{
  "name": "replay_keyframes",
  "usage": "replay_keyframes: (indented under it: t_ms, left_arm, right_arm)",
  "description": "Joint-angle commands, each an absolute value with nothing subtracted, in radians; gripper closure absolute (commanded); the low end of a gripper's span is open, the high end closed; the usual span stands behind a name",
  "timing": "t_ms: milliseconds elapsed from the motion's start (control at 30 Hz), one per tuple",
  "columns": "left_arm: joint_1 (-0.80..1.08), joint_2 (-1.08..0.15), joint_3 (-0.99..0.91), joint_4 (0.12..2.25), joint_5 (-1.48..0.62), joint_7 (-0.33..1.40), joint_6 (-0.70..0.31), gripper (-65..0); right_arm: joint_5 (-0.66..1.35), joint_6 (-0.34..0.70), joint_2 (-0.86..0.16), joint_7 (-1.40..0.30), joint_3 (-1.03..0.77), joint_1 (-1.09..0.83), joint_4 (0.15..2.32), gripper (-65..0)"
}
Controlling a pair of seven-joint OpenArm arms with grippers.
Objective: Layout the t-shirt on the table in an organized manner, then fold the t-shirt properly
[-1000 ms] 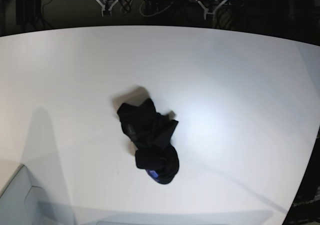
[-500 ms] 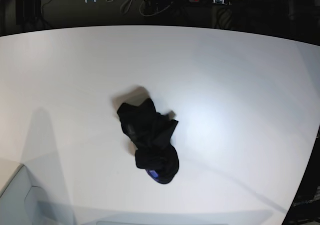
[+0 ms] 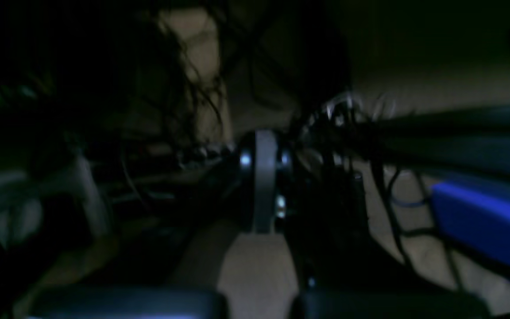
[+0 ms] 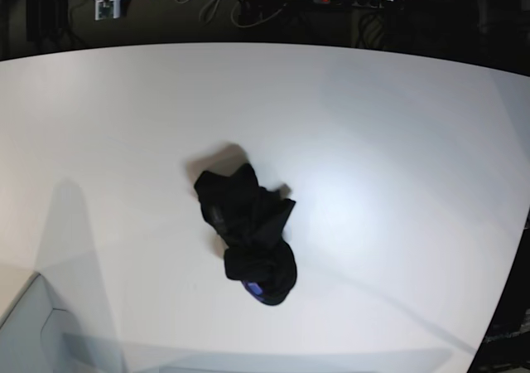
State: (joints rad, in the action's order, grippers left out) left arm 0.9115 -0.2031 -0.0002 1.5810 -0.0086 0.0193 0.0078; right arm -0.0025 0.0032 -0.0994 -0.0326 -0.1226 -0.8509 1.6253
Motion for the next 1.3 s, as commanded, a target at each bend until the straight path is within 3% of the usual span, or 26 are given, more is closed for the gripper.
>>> replay_keyframes:
  t_ms: [0, 300, 433, 633, 833, 933, 1267]
  left_arm:
    - [0.943, -0.205, -0.001, 1.643, -0.008, 0.002, 0.004, 0.0]
    - [0.943, -0.191, 0.001, 1.952, -0.008, 0.013, 0.004, 0.0]
    - [0.825, -0.142, -0.001, 2.018, -0.008, 0.153, 0.004, -2.2]
    - [0.624, -0.077, -0.001, 2.017, -0.008, 0.341, -0.001, -21.9]
    - [0.4, -0.076, 0.002, 2.014, -0.008, 0.354, -0.002, -44.9]
    - [0.245, -0.077, 0.001, 1.959, -0.005, 0.355, 0.001, -47.4]
    - [-0.26, -0.061, 0.097, 1.412, -0.007, 0.343, -0.002, -47.5]
  right_arm:
    - [-0.002, 0.004, -0.099, -0.01, -0.134, -0.869, 1.678, 0.0]
    - [-0.002, 0.004, -0.021, -0.01, -0.176, -0.797, 1.914, 0.0]
    - [-0.001, 0.005, 0.033, -0.013, -0.154, -0.725, 1.968, 0.0]
    - [-0.001, 0.005, 0.085, -0.16, -0.087, -0.602, 1.972, -13.0]
    - [-0.001, 0.005, 0.077, -0.329, 0.019, -0.524, 1.971, -33.1]
    - [-0.001, 0.005, 0.077, -0.354, 0.042, -0.522, 1.969, -38.1]
    - [-0.001, 0.005, 0.036, -0.357, 0.041, -0.553, 1.968, -38.5]
